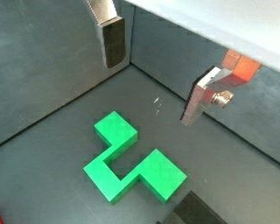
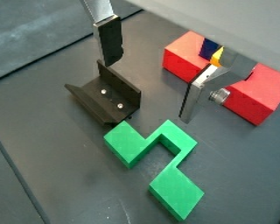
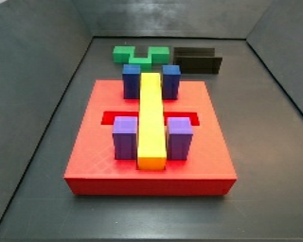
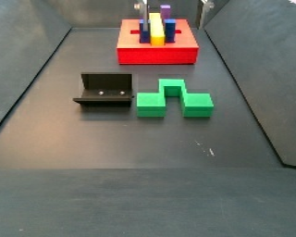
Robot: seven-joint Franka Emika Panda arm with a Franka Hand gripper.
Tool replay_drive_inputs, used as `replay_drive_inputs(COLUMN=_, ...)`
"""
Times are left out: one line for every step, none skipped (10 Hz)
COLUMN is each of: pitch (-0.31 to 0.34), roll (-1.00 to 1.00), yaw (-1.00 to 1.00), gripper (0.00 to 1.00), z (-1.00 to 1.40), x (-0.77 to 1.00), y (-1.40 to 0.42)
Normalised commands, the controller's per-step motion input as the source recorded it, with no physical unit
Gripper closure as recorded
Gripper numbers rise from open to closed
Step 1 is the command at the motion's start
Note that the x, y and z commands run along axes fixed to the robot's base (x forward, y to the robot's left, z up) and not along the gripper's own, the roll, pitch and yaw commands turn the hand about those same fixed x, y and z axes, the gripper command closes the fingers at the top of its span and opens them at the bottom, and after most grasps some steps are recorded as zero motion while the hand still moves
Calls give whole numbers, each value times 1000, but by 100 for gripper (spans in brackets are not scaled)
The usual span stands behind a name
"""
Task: Pick up the green object. Move up. Place the green object on the fixture. Regrasp the green object. Move to above the board. Insert the green object.
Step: Pick up the green object.
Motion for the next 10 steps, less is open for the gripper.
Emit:
replay_drive_inputs(pitch=21, roll=36, yaw=0, gripper=0, z=-140, x=0, y=-117)
replay_drive_inputs(pitch=36, roll=264, yaw=0, gripper=0, z=-351, x=0, y=-586)
replay_drive_inputs(pitch=20, roll=257, yaw=3, gripper=0, z=-460, x=-51, y=-669)
replay_drive_inputs(pitch=20, roll=269, yaw=14, gripper=0, z=-451, x=-77, y=-663)
replay_drive_inputs(pitch=11, roll=189, yaw=0, gripper=0, z=-454, x=0, y=-471)
replay_drive_inputs(pitch=0, roll=87, yaw=0, gripper=0, z=-451, x=49, y=-223)
replay_drive_inputs(pitch=0, roll=0, yaw=0, gripper=0, z=-414, x=109, y=0)
replay_drive_inputs(pitch=0, roll=-54, yaw=0, gripper=0, z=-520, x=131, y=29)
replay_drive_inputs(pitch=0, roll=-9, yaw=6, gripper=0, z=-583, x=194, y=0)
replay_drive_inputs(pitch=0, roll=0, yaw=34, gripper=0, z=-551, x=243, y=0)
